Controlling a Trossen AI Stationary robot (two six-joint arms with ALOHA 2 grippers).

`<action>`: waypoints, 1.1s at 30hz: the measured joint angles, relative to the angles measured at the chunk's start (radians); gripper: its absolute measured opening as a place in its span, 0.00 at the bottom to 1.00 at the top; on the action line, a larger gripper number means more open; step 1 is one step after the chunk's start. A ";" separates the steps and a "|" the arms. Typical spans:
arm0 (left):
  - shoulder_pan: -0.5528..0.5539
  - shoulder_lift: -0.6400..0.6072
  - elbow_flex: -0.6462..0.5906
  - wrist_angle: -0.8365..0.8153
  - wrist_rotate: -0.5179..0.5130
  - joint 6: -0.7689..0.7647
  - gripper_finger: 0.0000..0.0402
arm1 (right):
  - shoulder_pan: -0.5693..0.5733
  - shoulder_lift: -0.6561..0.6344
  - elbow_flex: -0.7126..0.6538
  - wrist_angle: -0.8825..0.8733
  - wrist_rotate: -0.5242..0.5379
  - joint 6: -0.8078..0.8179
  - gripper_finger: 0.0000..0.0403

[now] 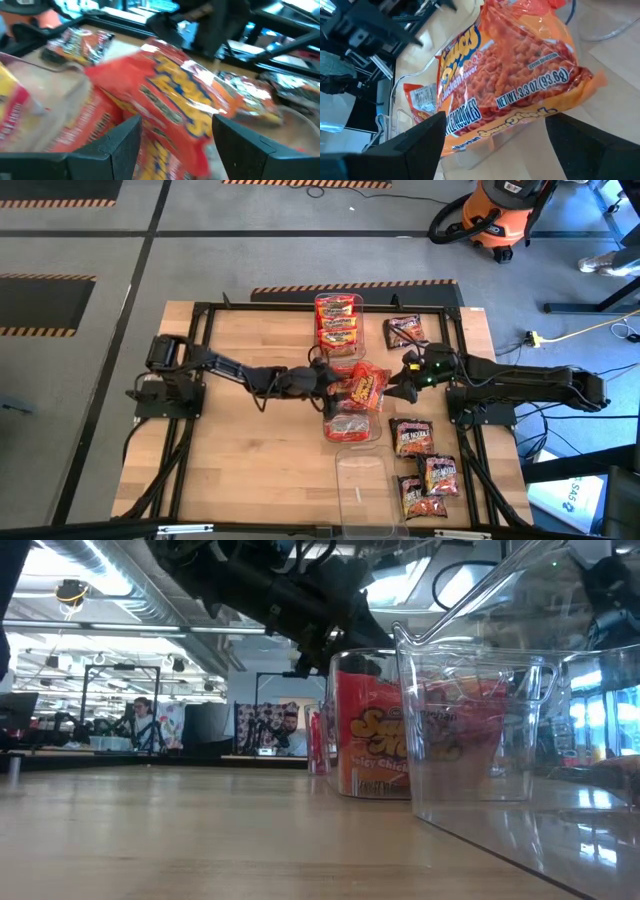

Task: Sort Maruchan noodles
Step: Put the orange noodle pack into the middle transparent bin

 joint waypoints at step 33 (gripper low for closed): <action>0.080 0.198 0.231 -0.073 0.154 0.032 0.58 | 0.002 0.000 -0.002 0.047 -0.009 0.047 0.78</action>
